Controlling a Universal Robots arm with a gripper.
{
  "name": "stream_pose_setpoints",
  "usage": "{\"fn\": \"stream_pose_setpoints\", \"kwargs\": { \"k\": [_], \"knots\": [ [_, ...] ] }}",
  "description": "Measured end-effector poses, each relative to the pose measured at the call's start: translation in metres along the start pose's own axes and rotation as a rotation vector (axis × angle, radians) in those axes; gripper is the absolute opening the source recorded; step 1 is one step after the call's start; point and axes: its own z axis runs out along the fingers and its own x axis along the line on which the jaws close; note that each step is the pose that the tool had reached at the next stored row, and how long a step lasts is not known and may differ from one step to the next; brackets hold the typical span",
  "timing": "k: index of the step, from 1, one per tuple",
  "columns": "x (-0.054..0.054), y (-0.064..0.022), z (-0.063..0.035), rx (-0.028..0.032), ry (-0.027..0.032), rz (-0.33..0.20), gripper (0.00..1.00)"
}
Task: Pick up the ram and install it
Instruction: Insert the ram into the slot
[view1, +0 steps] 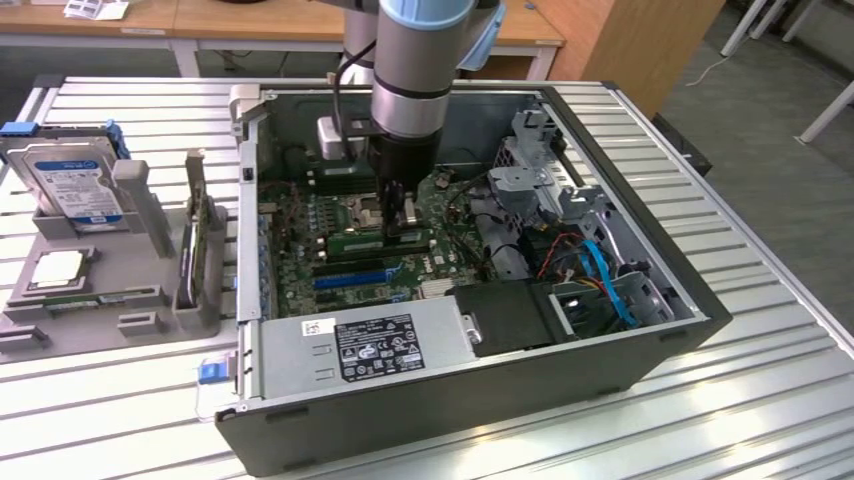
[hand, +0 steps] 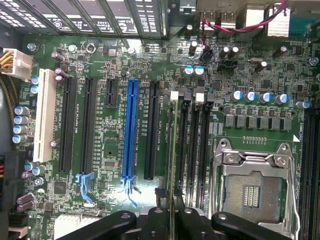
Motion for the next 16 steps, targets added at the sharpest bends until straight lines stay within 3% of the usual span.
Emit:
{"fn": "stream_pose_setpoints", "kwargs": {
  "k": [16],
  "knots": [
    [-0.0002,0.0009,0.004,-0.0008,-0.0001,0.0,0.15]
  ]
}}
